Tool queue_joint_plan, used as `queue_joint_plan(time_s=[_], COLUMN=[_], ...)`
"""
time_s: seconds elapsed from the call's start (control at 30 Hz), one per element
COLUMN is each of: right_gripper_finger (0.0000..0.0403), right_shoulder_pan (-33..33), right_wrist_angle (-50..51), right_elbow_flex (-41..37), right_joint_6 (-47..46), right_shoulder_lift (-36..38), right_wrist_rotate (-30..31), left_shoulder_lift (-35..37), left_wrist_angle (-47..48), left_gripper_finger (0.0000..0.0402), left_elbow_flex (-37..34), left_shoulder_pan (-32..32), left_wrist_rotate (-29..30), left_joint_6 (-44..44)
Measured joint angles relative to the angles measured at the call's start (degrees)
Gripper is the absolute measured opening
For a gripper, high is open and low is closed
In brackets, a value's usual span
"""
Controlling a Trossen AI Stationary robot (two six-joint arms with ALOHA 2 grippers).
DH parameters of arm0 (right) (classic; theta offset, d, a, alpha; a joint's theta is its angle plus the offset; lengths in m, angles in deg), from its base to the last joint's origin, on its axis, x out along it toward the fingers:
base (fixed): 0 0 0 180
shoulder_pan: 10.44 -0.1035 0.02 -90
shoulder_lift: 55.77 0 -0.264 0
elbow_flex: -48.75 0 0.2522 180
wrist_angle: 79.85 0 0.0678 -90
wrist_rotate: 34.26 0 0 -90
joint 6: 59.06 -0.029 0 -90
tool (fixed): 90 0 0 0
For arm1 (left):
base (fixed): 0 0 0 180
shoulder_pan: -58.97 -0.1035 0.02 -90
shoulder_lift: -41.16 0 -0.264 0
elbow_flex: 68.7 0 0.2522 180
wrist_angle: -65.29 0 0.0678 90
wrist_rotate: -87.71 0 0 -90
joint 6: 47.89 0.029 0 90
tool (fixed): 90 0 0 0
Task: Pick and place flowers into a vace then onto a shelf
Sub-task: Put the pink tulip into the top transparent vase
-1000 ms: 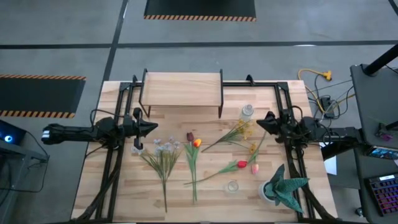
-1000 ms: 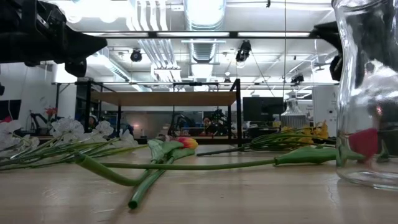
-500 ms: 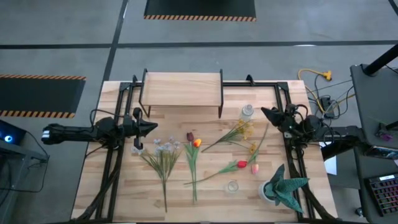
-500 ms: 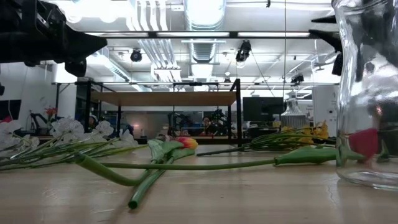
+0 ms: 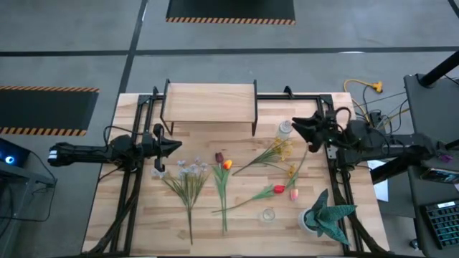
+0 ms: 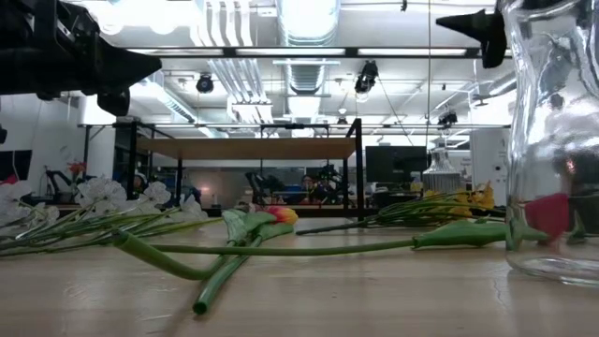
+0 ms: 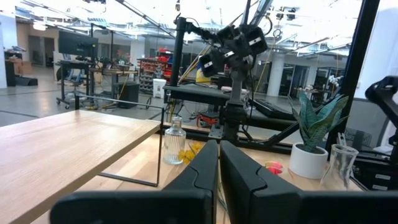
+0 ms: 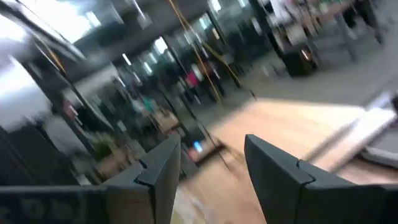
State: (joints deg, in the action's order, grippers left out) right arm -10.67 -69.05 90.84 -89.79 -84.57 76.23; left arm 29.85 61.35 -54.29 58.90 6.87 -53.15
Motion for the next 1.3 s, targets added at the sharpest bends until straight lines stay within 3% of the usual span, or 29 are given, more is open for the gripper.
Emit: queue_joint_plan(time_s=[0.13, 0.3, 0.57, 0.8, 0.97, 1.1, 1.3], right_gripper_finger=[0.0163, 0.0150, 0.0145, 0.0144, 0.0143, 0.0136, 0.0130], right_shoulder_pan=[0.00, 0.00, -0.02, -0.09, -0.44, -0.92, -3.63], right_wrist_angle=[17.79, 32.48, 38.62, 43.74, 50.50, 56.03, 56.33], right_elbow_flex=[7.90, 14.59, 17.30, 17.25, 17.54, 17.73, 17.76], right_joint_6=[-2.39, -2.72, -0.87, 8.95, 16.02, 20.76, 30.04], right_shoulder_lift=[-5.08, -11.09, -18.92, -25.75, -30.78, -34.36, -38.96], right_wrist_rotate=[-2.55, -11.17, -25.98, -34.64, -44.15, -44.96, -42.88], left_shoulder_lift=[0.00, 0.00, 0.00, 0.00, 0.00, 0.00, -0.02], left_wrist_angle=[0.00, 0.00, 0.00, 0.00, 0.00, 0.00, 0.00], left_gripper_finger=[0.0000, 0.0000, 0.0000, 0.0000, 0.0000, 0.0000, 0.0000], left_elbow_flex=[0.00, 0.00, 0.00, 0.00, 0.00, 0.00, 0.00], left_shoulder_pan=[0.00, 0.00, 0.00, 0.00, 0.00, 0.00, 0.00], left_wrist_rotate=[0.00, 0.00, 0.00, 0.00, 0.01, 0.05, 0.33], left_joint_6=[-0.01, 0.01, 0.00, 0.01, 0.01, 0.01, 0.01])
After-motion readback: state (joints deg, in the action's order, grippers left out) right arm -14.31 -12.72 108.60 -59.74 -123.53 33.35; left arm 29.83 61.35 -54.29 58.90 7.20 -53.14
